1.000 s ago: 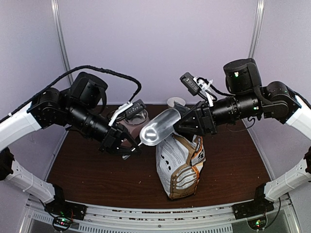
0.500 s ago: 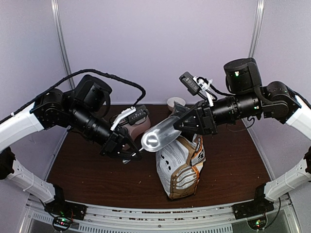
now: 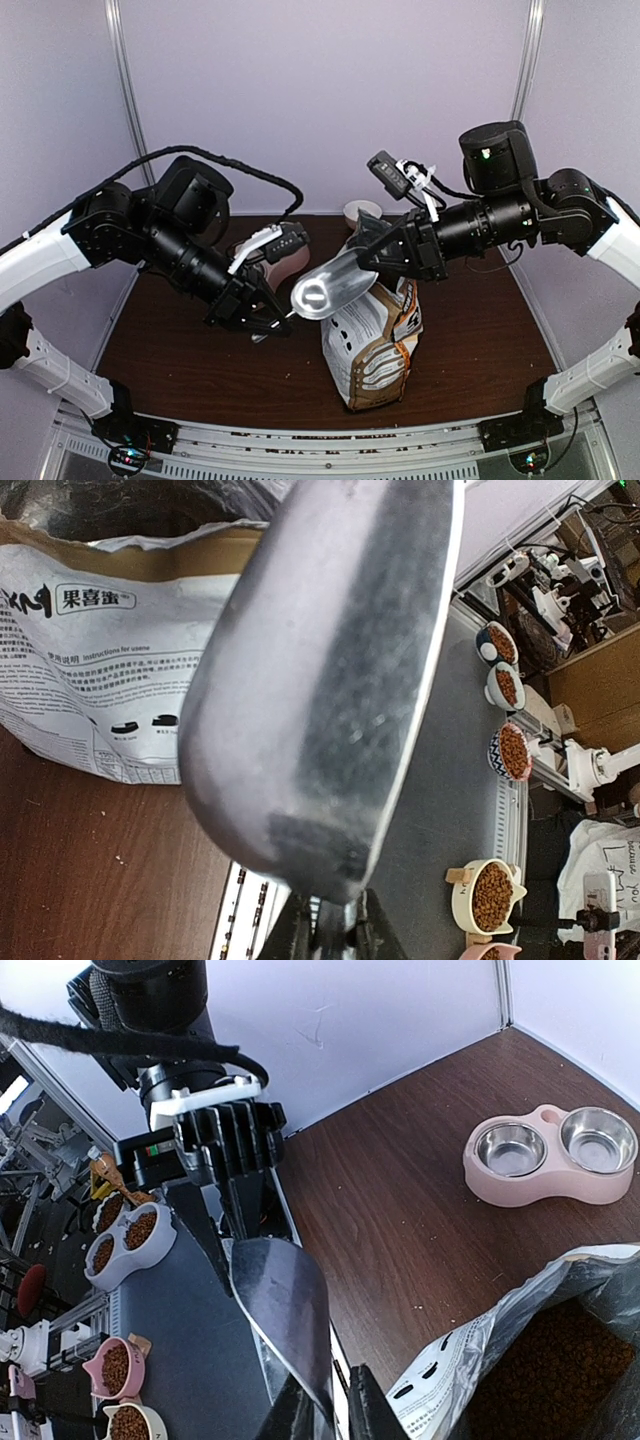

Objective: Serve the pet food
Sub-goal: Pass from the left arm to the right

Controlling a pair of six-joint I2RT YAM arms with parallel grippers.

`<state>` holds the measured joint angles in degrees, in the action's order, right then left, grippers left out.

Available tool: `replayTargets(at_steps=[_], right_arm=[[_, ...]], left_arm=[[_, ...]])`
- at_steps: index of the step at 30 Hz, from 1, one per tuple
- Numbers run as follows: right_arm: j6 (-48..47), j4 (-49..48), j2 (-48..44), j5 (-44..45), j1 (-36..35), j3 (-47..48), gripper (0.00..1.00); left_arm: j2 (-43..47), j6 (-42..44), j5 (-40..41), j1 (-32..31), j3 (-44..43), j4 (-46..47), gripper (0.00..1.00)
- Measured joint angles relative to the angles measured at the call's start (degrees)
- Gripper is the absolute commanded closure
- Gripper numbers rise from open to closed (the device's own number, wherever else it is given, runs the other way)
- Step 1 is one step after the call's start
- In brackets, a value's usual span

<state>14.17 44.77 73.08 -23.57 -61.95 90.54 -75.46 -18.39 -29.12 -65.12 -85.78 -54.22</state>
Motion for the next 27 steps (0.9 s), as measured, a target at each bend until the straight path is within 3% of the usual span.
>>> replayTargets(at_steps=[3,9,16,18,23,27], right_arm=[[-0.8,0.1,0.0,-0.1,0.0,-0.6,1.00],[-1.0,-1.1,-0.6,0.7,0.0,-3.2,1.00],[2.4,-7.8,-6.0,5.1,0.0,-10.5,1.00],[4.0,-9.3,-7.3,7.3,0.0,-12.1,1.00],[7.8,-12.9,-9.7,12.8,0.8,-14.1,1.00],[11.6,-16.2,-12.2,14.8,4.1,-17.2,1.00]], left_arm=[[0.0,0.1,0.3,-0.1,-0.2,-0.1,1.00],[0.0,0.1,2.0,-0.1,-0.2,-0.8,0.99],[3.2,-0.4,6.8,-0.1,2.1,7.0,0.40],[5.1,-0.5,9.1,-0.1,3.0,10.3,0.28],[11.9,-3.1,19.7,0.3,7.5,20.0,0.16],[15.6,-6.1,25.6,2.6,11.5,26.1,0.13]])
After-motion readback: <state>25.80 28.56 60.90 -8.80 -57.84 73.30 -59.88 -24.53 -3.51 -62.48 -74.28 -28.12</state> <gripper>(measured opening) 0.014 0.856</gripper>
